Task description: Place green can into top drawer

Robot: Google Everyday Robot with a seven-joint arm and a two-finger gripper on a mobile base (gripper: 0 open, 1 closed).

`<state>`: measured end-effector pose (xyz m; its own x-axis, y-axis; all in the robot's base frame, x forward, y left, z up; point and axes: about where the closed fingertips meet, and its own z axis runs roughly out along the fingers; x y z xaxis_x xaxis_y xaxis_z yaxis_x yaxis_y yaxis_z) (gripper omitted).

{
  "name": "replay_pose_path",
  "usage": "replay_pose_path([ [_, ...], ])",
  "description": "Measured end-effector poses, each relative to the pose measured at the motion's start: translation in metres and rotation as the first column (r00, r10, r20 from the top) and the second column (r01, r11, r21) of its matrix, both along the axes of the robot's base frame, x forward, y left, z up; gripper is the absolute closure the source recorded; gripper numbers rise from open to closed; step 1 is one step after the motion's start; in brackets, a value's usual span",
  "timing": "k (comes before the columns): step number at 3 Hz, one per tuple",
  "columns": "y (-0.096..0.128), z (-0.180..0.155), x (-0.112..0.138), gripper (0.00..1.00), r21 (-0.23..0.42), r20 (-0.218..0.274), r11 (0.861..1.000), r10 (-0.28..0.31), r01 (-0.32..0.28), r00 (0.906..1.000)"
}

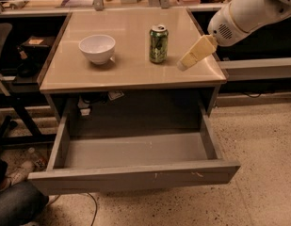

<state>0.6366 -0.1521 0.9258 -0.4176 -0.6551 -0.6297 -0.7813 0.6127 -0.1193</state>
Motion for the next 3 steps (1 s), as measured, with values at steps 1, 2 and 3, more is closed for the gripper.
replay_pose_path([
  [1,0.002,-0.010,0.023,0.00,0.060,0.012,0.998,-0.030,0.029,0.9995],
  [2,0.010,-0.021,0.053,0.00,0.129,0.018,0.991,-0.042,0.039,0.9990],
  [3,0.027,-0.033,0.076,0.00,0.203,0.016,0.979,-0.024,0.021,0.9996],
])
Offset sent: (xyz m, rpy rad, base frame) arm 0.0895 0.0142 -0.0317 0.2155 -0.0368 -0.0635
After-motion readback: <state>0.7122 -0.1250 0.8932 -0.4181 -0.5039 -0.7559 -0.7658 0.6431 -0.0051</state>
